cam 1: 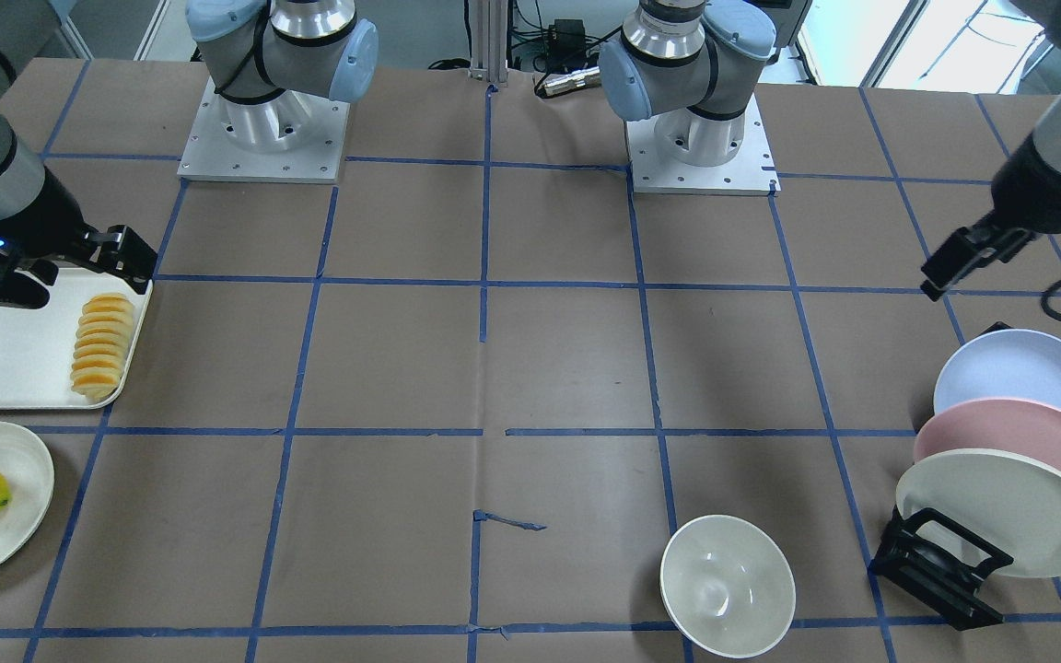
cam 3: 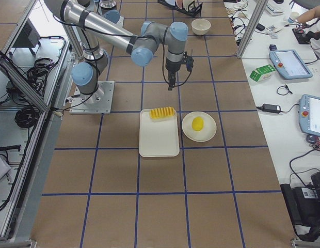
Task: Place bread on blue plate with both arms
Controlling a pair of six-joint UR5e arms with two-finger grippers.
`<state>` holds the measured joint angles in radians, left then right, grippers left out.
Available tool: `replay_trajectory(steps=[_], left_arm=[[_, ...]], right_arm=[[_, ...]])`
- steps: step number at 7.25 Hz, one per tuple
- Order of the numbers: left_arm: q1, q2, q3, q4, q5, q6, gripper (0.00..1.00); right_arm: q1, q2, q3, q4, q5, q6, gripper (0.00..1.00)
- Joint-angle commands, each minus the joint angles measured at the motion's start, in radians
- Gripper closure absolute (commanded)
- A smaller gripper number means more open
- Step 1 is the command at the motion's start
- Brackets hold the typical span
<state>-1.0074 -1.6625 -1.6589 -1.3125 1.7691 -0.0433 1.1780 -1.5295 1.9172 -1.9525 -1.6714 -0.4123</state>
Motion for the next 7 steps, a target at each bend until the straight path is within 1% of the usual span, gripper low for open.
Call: replay_trajectory(steps=[1,2,3,4,5,7], left_arm=[[0.149,-0.135,-0.021,0.184,0.049,0.014,0.0],[0.153,-0.193,-0.007,0.25,0.052,0.01,0.0],[0.157,-0.242,-0.006,0.257,0.065,0.0,0.0],[0.164,-0.264,-0.025,0.265,0.081,0.017,0.03],[0.173,-0.279,-0.027,0.268,0.082,0.025,0.08],[0.188,-0.302,-0.024,0.268,0.079,0.026,0.36]], right_arm=[[-0.099,0.06,0.095,-0.169,0.01,-0.179,0.0],[-0.139,0.092,0.109,-0.172,0.04,-0.192,0.0],[-0.155,0.112,0.132,-0.172,0.047,-0.203,0.0],[-0.164,0.127,0.143,-0.175,0.08,-0.212,0.0],[-0.172,0.147,0.143,-0.174,0.094,-0.212,0.0],[-0.185,0.198,0.141,-0.195,0.094,-0.217,0.0]])
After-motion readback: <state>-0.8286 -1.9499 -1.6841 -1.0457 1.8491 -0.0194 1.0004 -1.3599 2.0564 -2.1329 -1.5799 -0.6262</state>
